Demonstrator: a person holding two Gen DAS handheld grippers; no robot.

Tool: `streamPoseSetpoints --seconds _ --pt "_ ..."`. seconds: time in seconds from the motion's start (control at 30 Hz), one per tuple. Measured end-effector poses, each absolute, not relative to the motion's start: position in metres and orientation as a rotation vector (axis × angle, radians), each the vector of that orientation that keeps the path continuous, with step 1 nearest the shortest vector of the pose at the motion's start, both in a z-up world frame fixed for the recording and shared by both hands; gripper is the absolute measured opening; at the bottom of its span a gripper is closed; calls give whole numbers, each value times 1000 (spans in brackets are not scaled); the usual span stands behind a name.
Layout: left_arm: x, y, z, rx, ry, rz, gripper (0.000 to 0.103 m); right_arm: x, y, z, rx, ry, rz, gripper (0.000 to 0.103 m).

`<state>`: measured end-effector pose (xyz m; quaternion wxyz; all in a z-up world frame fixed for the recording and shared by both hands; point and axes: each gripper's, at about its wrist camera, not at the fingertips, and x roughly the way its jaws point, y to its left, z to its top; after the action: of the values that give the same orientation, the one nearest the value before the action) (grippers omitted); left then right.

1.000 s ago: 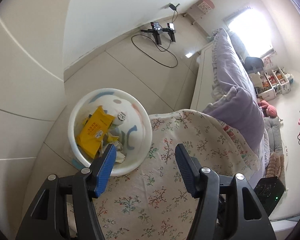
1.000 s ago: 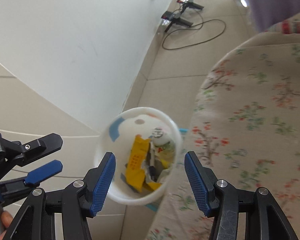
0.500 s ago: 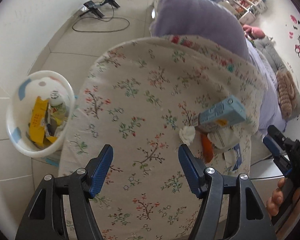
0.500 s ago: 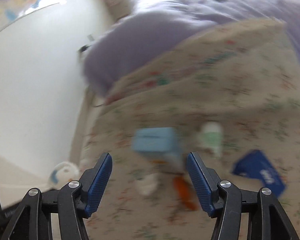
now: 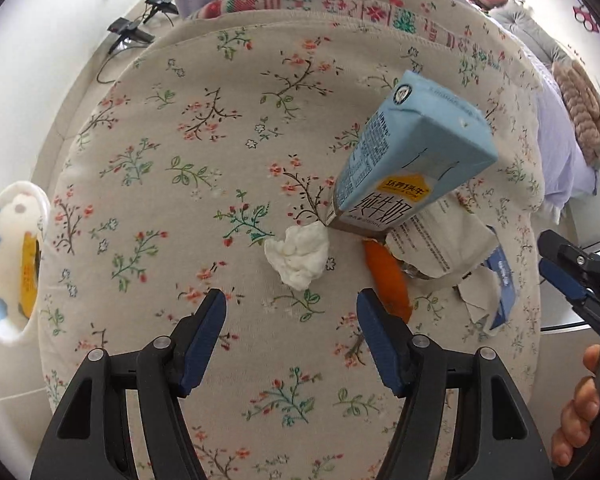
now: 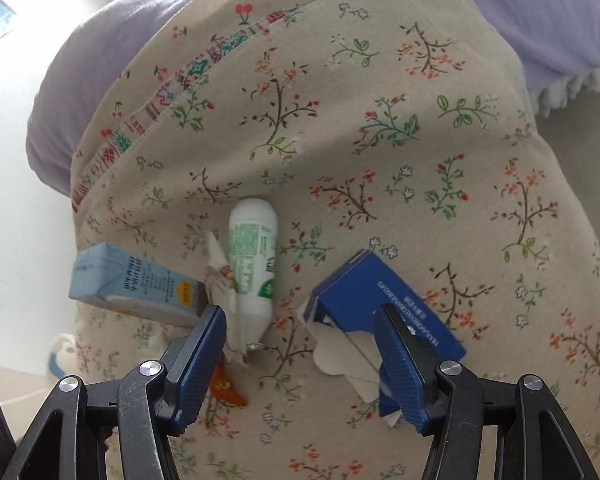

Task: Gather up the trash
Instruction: 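Grasp the crumpled tissue with the left tool while the right tool grasps a crumpled wrapper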

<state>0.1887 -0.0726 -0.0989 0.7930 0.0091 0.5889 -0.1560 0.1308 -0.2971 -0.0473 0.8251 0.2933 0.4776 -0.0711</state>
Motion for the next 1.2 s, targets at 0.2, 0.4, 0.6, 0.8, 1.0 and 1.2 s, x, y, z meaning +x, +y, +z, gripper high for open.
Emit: streamPoseSetpoints --seconds 0.2,0.4,0.6,0.8,1.0,1.2 --pt "197 -80 -114 37 1259 -296 70 134 -292 -55 605 1038 -137 67" --pt "199 -93 -116 72 1232 -313 70 142 -288 -69 646 1057 -106 54" --pt "207 -99 -128 65 1253 -312 45 149 -280 -71 647 1064 -93 53" --pt "211 -95 -124 20 1235 -346 24 155 -271 -71 644 1066 -76 53" --pt "206 -80 -115 -27 1223 -364 20 159 -267 -76 670 1079 -53 50" --pt "205 -60 -102 -84 1223 -379 19 160 -264 -79 688 1088 -33 42"
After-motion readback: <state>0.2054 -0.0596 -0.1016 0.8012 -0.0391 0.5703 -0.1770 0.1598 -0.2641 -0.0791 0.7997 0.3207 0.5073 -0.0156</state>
